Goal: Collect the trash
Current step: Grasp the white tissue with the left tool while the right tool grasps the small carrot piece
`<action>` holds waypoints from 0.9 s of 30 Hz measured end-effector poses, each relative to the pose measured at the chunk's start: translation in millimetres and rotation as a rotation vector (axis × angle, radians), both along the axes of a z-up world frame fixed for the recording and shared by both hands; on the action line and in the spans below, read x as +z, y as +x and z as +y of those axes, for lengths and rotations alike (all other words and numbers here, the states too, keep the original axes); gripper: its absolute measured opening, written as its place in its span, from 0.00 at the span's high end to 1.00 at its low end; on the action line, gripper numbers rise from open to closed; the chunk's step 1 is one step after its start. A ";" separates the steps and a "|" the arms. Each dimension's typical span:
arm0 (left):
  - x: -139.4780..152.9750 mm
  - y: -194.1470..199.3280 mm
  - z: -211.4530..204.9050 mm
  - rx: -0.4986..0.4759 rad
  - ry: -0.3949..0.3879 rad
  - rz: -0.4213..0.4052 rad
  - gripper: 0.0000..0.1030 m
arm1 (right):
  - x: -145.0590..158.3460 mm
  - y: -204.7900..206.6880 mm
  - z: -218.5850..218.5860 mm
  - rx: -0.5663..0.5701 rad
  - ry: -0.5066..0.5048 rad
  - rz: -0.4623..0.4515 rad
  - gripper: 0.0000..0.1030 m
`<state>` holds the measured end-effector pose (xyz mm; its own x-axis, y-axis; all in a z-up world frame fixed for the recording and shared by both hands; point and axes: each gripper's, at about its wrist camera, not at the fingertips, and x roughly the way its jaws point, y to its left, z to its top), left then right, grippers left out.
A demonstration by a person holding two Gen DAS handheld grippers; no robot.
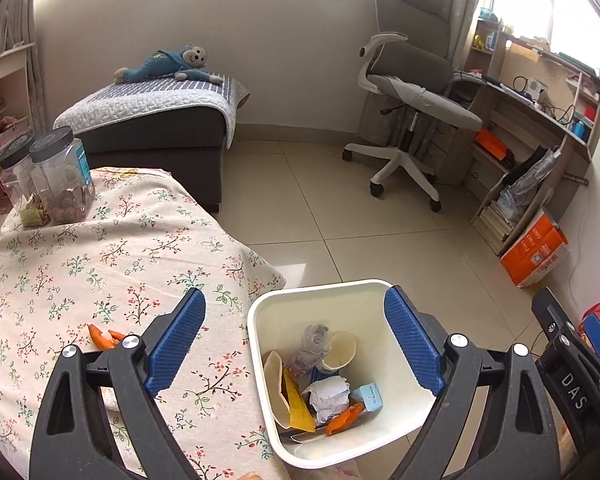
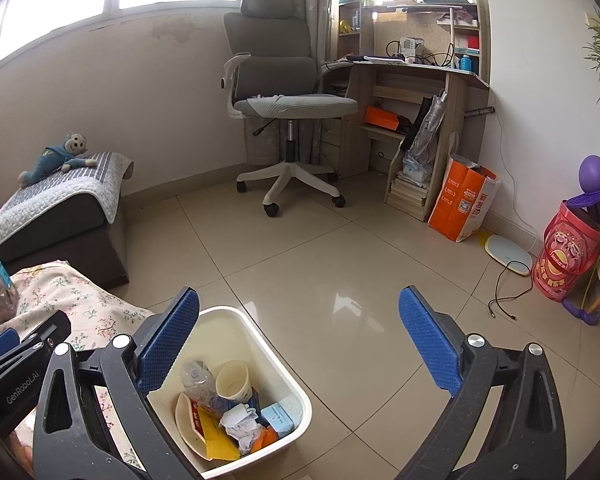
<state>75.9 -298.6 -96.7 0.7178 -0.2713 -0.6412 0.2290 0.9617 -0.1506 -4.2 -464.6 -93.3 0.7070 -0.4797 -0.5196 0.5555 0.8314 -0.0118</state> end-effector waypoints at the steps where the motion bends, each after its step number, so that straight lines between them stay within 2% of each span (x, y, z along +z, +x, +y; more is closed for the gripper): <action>1: -3.0 -0.9 7.1 0.029 0.001 0.005 0.14 | -1.6 3.2 4.4 0.016 0.000 0.010 0.07; 8: -36.8 2.1 64.2 0.255 0.003 0.099 0.12 | -8.5 18.8 36.8 0.113 -0.043 0.065 0.07; 15: -89.8 11.8 119.0 0.478 0.039 0.266 0.12 | -12.7 30.5 58.2 0.174 -0.084 0.098 0.07; 18: -109.3 19.3 131.0 0.516 0.061 0.325 0.12 | -17.5 35.8 66.4 0.197 -0.096 0.120 0.07; 22: -125.6 28.3 135.6 0.500 0.061 0.367 0.13 | -24.0 48.3 74.8 0.237 -0.076 0.154 0.07; 23: -129.7 30.0 138.0 0.486 0.044 0.389 0.15 | -25.1 52.0 77.6 0.254 -0.066 0.161 0.07; 25: -138.4 33.1 139.5 0.427 0.024 0.438 0.43 | -28.7 60.8 85.6 0.292 -0.045 0.182 0.07; 26: -136.9 32.5 138.9 0.402 0.032 0.421 0.43 | -30.6 65.7 89.6 0.313 -0.032 0.196 0.07; 27: -136.2 31.4 141.4 0.368 0.006 0.414 0.57 | -33.3 71.3 94.5 0.337 -0.015 0.211 0.07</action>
